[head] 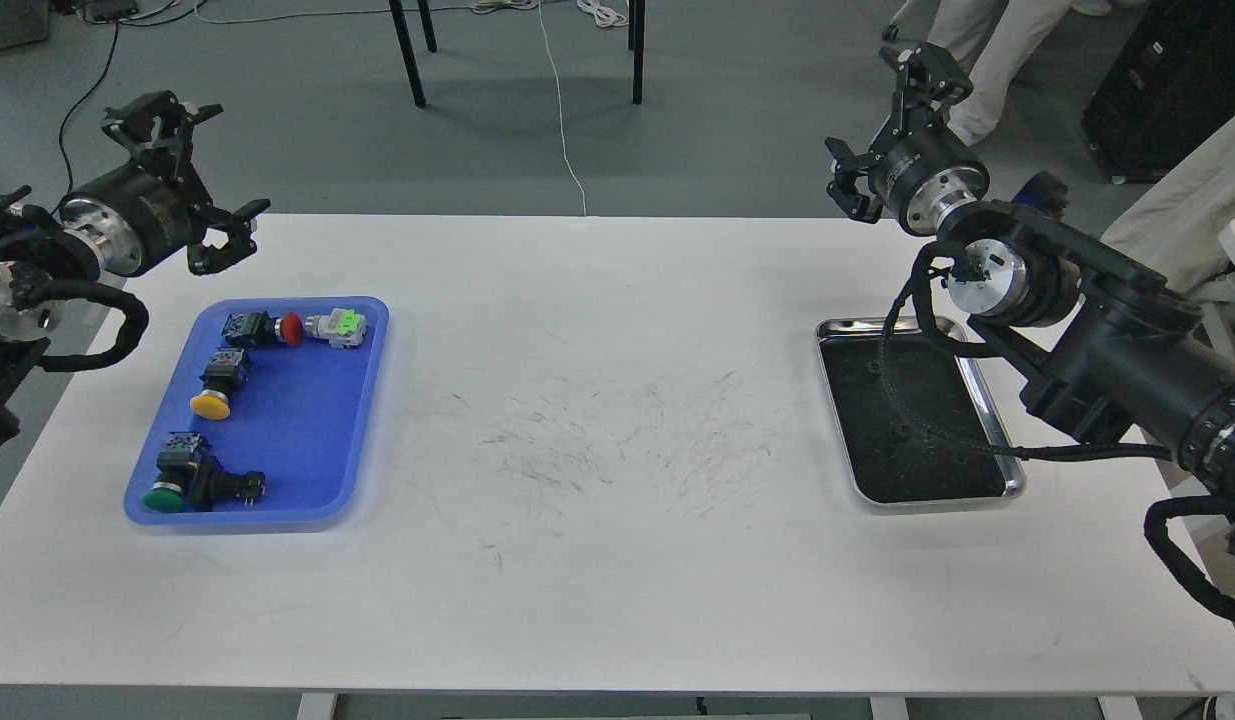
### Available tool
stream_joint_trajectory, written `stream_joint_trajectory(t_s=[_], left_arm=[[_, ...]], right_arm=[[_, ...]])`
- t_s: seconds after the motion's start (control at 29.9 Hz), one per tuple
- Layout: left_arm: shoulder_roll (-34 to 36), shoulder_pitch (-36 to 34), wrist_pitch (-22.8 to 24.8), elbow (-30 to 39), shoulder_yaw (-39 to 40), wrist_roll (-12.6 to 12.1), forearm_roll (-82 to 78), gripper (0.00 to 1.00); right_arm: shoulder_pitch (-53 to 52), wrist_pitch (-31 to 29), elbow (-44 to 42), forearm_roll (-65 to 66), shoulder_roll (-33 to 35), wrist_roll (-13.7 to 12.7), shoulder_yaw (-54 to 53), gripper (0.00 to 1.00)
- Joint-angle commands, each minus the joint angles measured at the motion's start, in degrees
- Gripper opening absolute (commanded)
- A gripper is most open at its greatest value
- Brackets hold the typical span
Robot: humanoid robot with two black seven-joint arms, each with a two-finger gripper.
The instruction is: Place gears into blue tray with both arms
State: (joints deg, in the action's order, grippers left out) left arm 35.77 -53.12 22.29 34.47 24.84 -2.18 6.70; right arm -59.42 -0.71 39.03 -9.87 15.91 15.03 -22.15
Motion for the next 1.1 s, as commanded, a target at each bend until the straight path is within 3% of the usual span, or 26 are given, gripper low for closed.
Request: stream_joint_trajectory(t_s=[0.0, 0.8, 1.07], left_arm=[[0.0, 0.1, 0.1, 0.0, 0.0, 0.1, 0.1, 0.99], [-1.0, 0.1, -0.4, -1.0, 1.5, -0.5, 0.3, 0.99], [-1.1, 0.0, -0.4, -1.1, 1.3, -0.5, 0.1, 0.99]], right_arm=[[0.0, 0.0, 0.0, 0.0, 0.0, 0.0, 0.0, 0.99], [0.1, 0.2, -0.1, 0.0, 0.1, 0.0, 0.4, 0.99], [-0.3, 0.2, 0.4, 0.0, 2.9, -0.8, 0.8, 0.99]])
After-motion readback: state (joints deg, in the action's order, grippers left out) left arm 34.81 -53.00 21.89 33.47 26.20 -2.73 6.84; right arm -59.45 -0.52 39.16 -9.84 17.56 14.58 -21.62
